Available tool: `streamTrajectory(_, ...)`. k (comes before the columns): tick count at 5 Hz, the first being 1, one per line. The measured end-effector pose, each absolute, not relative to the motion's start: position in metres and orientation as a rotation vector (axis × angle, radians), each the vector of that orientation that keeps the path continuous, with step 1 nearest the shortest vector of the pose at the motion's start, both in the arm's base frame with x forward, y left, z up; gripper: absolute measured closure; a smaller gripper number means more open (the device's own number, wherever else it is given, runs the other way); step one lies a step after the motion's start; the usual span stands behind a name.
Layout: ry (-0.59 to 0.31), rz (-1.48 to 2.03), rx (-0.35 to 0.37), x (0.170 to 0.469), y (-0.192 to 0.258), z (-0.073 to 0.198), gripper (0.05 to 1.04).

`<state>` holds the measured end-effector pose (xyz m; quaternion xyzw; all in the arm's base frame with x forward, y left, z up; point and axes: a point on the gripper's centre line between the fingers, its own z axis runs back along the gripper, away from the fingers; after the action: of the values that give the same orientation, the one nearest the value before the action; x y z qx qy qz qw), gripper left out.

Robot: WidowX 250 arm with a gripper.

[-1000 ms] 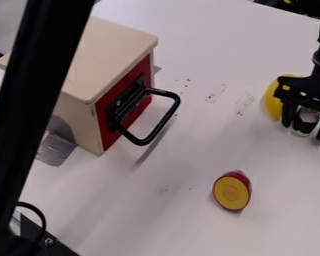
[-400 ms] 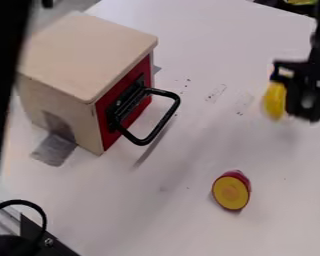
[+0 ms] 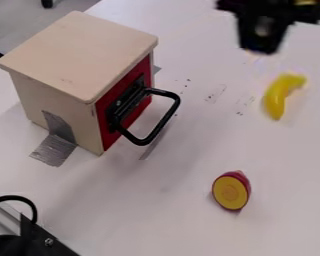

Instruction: Put the suhi on the top of the drawer

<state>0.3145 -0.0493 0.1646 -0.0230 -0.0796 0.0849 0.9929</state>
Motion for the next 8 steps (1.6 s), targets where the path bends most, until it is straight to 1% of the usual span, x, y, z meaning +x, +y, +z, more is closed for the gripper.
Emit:
streamTrajectory(1,-0.162,0.246,-0.018,0.286,0.004,0.180,0.703)
streamTrajectory(2,-0.129,0.296,-0.002,0.261,0.038,0.175,0.703)
streamTrajectory(3,-0.109,0.349,0.011,0.243,0.065,0.168,0.703)
streamTrajectory(4,-0.070,0.385,0.022,0.228,0.081,0.151,0.703)
streamTrajectory(5,-0.025,0.423,0.030,0.224,0.094,0.134,0.703)
streamTrajectory(6,0.015,0.446,0.052,0.226,0.106,0.116,0.703)
streamTrajectory(7,0.031,0.451,0.072,0.230,0.112,0.111,0.650)
streamTrajectory(8,0.037,0.449,0.084,0.230,0.113,0.110,0.329)
